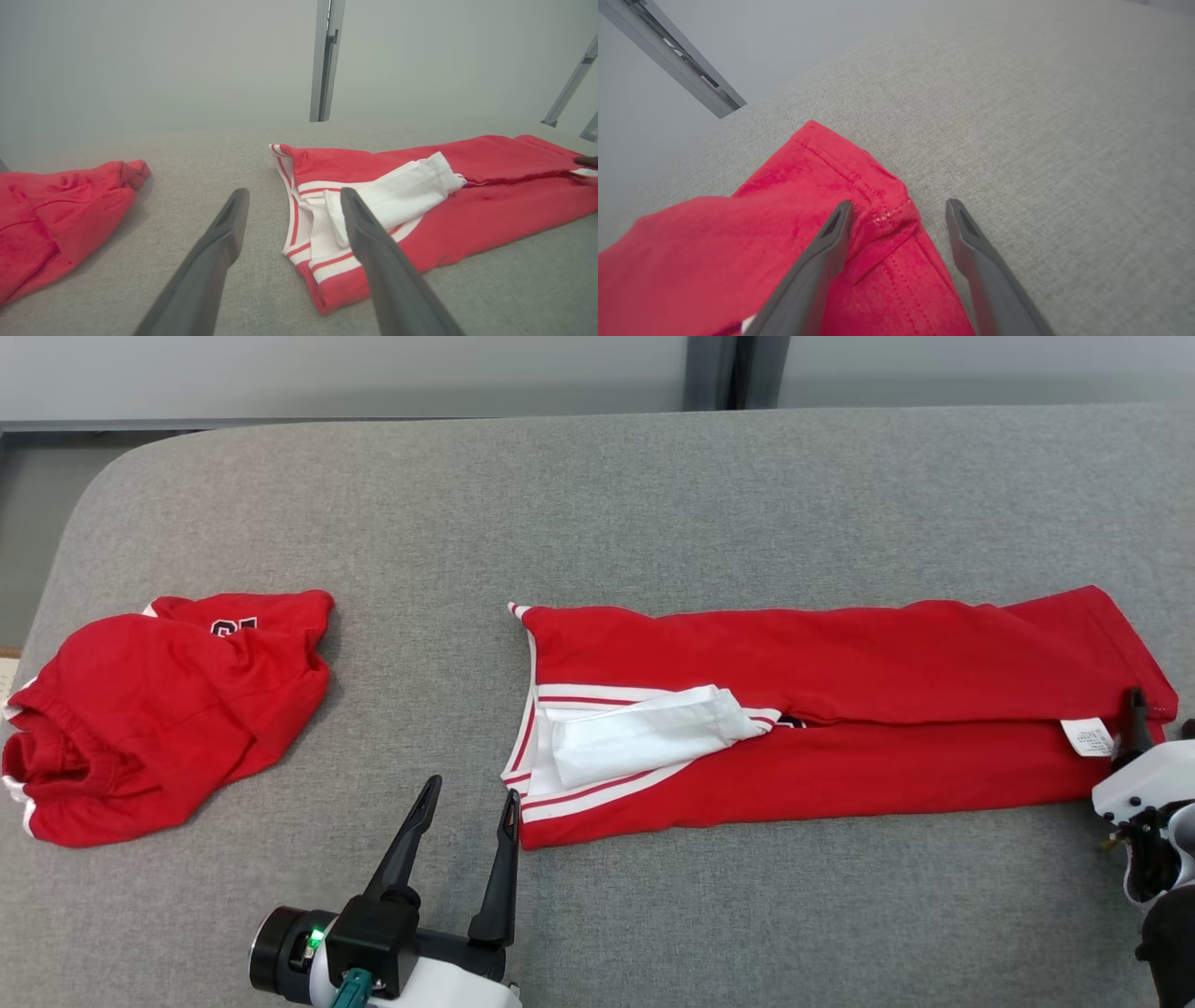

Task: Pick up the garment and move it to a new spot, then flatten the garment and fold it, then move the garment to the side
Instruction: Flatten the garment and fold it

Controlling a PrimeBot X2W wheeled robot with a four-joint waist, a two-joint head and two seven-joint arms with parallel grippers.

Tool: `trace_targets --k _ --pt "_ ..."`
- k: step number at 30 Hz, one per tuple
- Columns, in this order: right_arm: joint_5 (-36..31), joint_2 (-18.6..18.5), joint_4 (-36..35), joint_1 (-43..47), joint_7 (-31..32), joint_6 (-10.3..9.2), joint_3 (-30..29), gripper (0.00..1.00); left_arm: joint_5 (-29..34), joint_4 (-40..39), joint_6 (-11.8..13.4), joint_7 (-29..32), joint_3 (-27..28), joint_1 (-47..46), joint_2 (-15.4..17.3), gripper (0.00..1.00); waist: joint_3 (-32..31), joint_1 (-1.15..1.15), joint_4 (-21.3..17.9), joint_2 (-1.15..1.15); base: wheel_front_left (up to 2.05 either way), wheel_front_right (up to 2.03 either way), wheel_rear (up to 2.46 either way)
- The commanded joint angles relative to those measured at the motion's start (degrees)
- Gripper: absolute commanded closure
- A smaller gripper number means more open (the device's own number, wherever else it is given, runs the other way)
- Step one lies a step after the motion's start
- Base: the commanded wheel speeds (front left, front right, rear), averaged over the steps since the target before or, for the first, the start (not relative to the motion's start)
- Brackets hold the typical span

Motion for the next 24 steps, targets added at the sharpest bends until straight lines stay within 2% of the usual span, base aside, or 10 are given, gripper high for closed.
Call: trace_targets --k 1,4,5,6,9,15,24 --pt "-0.36 -0.94 0.59 -0.24 0.3 -0.02 -0.46 0.0 0.39 0.04 -0.22 -0.22 0.16 -0.87 0.18 0.0 0.33 0.0 0.66 0.0 0.0 0.0 0.0" --pt "-1.37 -1.21 1.62 -0.27 1.76 -0.02 -1.21 0.0 0.44 0.03 -0.26 -0.21 0.34 -0.88 0.19 0.0 0.52 0.0 1.27 0.0 0.0 0.0 0.0" --pt "-1.68 -1.18 1.9 -0.27 2.31 -0.02 -1.44 0.12 0.42 0.03 -0.31 -0.21 0.35 -0.83 0.17 0.0 0.55 0.0 1.41 0.0 0.0 0.0 0.0" --pt "-1.94 -0.98 2.13 -0.29 2.88 -0.02 -1.73 0.41 0.39 0.02 -0.34 -0.22 0.37 -0.77 0.17 0.0 0.57 0.0 1.52 0.0 0.0 0.0 0.0" --pt "-2.43 -0.13 2.5 -0.03 4.67 -0.02 -2.13 1.0 0.18 0.08 -0.38 -0.22 0.38 -0.57 0.17 0.0 0.46 0.0 1.65 0.0 0.0 0.0 0.0" --pt "-3.26 0.3 2.69 0.35 5.33 -0.04 -2.5 1.0 -0.35 0.09 -0.25 -0.21 0.28 -0.52 0.17 0.0 -0.24 0.0 1.35 0.0 0.0 0.0 0.0" --pt "-3.66 0.38 1.07 -1.05 1.62 -0.03 -0.19 1.0 -1.05 0.45 -0.55 -0.21 0.6 0.69 0.18 0.0 -3.54 0.0 0.45 0.0 0.0 0.0 0.0"
